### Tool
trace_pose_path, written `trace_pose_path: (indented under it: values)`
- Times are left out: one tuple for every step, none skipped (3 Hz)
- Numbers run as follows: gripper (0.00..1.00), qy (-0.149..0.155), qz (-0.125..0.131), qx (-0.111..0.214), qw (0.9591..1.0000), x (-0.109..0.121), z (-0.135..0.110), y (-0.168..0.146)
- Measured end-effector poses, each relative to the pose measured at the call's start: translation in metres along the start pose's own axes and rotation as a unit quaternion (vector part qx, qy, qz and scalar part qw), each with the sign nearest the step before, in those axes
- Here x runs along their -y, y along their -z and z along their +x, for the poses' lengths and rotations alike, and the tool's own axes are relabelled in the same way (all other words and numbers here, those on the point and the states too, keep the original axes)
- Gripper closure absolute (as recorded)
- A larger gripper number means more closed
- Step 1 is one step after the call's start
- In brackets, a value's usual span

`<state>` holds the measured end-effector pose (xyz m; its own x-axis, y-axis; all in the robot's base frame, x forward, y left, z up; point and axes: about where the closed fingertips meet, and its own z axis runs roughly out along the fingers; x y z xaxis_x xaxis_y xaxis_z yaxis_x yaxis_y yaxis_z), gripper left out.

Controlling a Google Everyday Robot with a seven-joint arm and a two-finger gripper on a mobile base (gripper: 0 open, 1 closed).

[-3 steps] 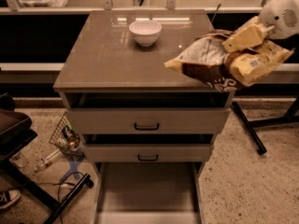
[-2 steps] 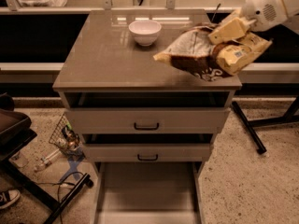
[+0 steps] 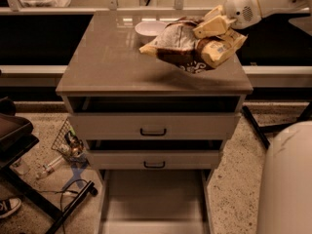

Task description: Pick brown chip bag from bottom drawer and place on counter

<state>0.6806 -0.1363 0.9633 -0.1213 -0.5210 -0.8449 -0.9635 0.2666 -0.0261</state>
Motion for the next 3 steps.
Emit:
trace_pose_path:
  values:
    - [1.0, 0.02, 0.01, 0.026, 0.9994, 0.0224, -0.0026, -0.02]
    - [0.85, 0.021, 0.011, 0.029, 0.9993, 0.0252, -0.0028, -0.0242]
    - [0.62, 0.021, 0.009, 0.03, 0.9993, 0.0262, -0.0036, -0.0288]
